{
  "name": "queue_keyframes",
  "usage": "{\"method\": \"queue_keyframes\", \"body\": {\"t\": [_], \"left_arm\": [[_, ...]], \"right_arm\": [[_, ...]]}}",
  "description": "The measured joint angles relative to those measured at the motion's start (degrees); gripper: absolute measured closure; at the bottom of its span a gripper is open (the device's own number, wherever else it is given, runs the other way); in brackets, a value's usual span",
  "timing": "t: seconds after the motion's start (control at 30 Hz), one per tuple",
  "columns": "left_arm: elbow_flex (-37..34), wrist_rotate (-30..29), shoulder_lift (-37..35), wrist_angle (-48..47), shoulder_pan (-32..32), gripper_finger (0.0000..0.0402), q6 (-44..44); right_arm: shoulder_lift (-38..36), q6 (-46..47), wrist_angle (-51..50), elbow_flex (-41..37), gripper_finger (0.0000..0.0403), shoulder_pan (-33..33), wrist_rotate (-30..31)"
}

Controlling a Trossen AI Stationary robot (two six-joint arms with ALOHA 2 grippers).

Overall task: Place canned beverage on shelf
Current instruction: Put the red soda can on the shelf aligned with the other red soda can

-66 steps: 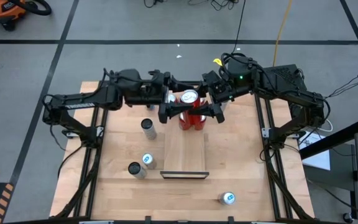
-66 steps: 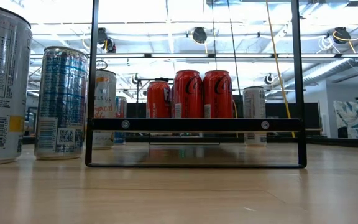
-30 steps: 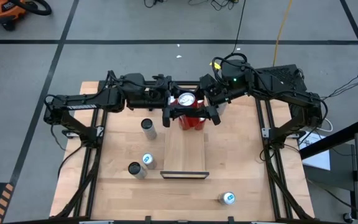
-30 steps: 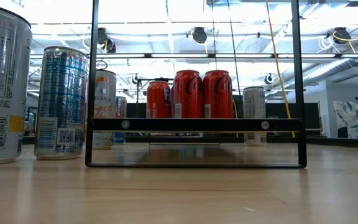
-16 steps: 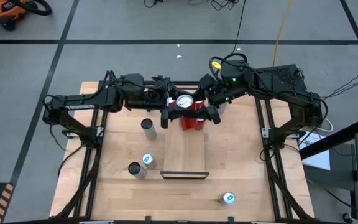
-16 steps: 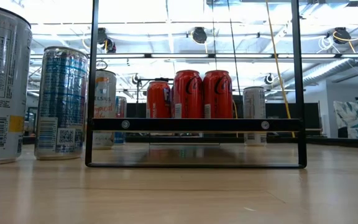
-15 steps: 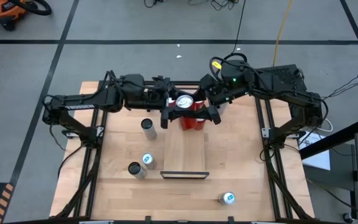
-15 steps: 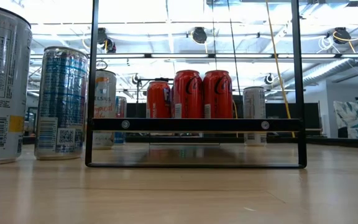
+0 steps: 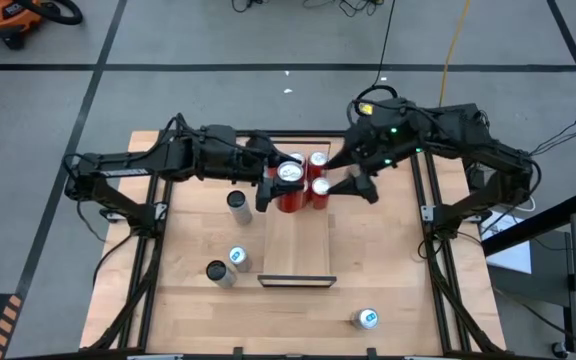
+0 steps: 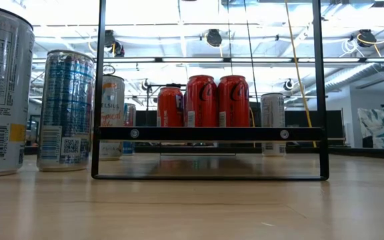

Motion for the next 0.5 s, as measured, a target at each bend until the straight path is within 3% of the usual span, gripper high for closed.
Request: {"method": "queue_keyframes", "body": {"t": [0.23,0.5], "left_arm": [[-8.3,-3.08,-2.66,-2.09,0.03,0.0121,-1.27],[-25.02,-10.77,-9.44,10.37,0.05,0.0121,-3.11]], "right_arm": [[-5.56,3.3,-10.88,0.0,0.0067,0.91,4.74],[-12.56,10.03,-13.51,-1.83,0.0067,5.69,12.84]]}}
